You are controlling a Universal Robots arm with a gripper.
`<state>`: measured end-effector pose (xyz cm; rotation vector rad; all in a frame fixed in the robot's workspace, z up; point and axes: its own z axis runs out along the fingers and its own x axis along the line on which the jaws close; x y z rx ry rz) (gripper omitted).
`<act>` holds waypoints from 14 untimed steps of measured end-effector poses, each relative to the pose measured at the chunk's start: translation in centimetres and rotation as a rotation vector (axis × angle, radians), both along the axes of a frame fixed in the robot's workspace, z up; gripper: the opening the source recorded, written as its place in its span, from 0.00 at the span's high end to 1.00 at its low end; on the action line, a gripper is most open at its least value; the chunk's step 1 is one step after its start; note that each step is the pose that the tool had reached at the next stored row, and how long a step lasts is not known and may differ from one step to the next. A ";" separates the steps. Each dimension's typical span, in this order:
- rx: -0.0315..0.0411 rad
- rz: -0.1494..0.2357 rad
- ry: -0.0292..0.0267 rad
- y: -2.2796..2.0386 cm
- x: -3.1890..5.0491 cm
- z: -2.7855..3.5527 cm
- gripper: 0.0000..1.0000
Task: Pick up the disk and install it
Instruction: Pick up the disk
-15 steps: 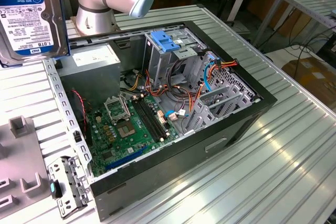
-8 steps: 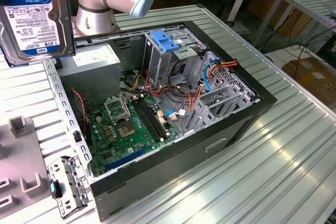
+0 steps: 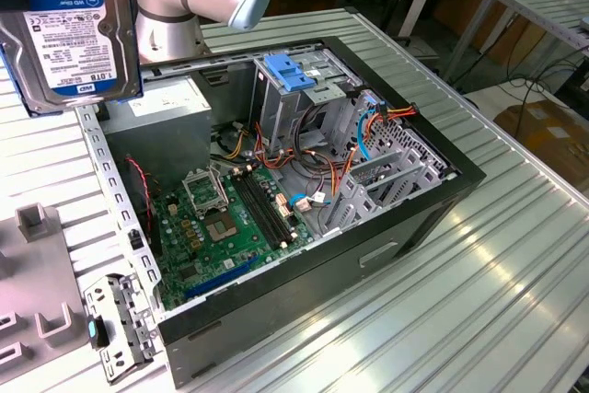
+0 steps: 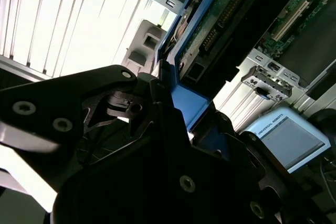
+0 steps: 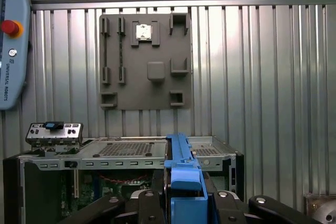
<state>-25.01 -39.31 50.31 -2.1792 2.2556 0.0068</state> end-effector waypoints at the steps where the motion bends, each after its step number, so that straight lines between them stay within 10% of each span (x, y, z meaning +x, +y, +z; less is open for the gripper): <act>1: 0.0000 0.000 0.0000 -0.04 0.12 0.00 0.63; 14: 0.0000 -0.002 0.0003 -0.60 1.70 0.00 0.63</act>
